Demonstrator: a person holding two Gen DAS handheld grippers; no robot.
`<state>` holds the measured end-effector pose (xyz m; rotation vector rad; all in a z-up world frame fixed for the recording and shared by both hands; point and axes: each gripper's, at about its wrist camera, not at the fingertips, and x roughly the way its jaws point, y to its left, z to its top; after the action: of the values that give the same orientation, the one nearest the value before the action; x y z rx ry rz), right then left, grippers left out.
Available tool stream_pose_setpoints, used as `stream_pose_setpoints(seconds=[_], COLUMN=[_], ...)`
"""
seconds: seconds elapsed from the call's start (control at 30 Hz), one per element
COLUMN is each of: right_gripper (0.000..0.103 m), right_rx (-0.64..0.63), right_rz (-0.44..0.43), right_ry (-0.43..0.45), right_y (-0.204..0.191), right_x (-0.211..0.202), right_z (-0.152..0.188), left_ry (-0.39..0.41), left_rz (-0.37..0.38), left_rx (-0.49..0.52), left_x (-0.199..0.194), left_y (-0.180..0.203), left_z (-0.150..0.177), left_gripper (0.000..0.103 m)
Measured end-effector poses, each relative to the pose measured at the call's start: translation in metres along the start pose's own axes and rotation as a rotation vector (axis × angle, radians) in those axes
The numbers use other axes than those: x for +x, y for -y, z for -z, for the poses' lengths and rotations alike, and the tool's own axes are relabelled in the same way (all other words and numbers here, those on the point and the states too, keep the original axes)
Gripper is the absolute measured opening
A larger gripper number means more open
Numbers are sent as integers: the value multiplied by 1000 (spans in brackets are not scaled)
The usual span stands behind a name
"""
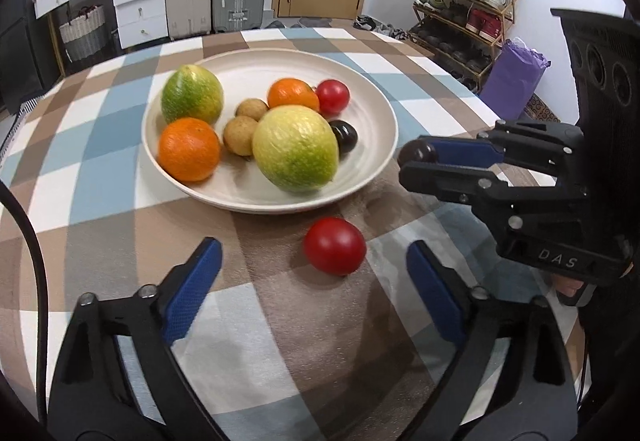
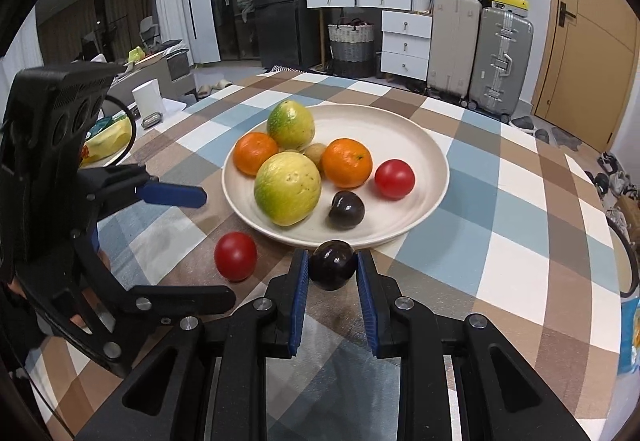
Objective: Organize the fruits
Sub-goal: 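Grasp a dark plum with the right tool while the left tool grasps a red tomato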
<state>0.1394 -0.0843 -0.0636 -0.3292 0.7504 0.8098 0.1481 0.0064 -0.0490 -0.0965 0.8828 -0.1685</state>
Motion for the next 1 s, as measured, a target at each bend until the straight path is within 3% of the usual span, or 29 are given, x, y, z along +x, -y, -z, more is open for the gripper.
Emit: stream_pose_setpoints(seconds=[0.27,0.43,0.67,1.0], right_gripper=[25,25,25,25], right_rx=[2,10,15,17], right_rz=[9,17,19,22], right_ry=[10,18,18,24], right_y=[1,3,5,5], right_x=[-2,-4,-4,-4], right_z=[0,0,0,0], left_ry=[-15,-16,-9,-2], left_rz=[1,2,25,39], left_rx=[8,37,34,34], left_x=[8,9,8,7], left_y=[7,12,10,11], left_z=[-3,-4,-4,-5], left_gripper=[76,61,29,28])
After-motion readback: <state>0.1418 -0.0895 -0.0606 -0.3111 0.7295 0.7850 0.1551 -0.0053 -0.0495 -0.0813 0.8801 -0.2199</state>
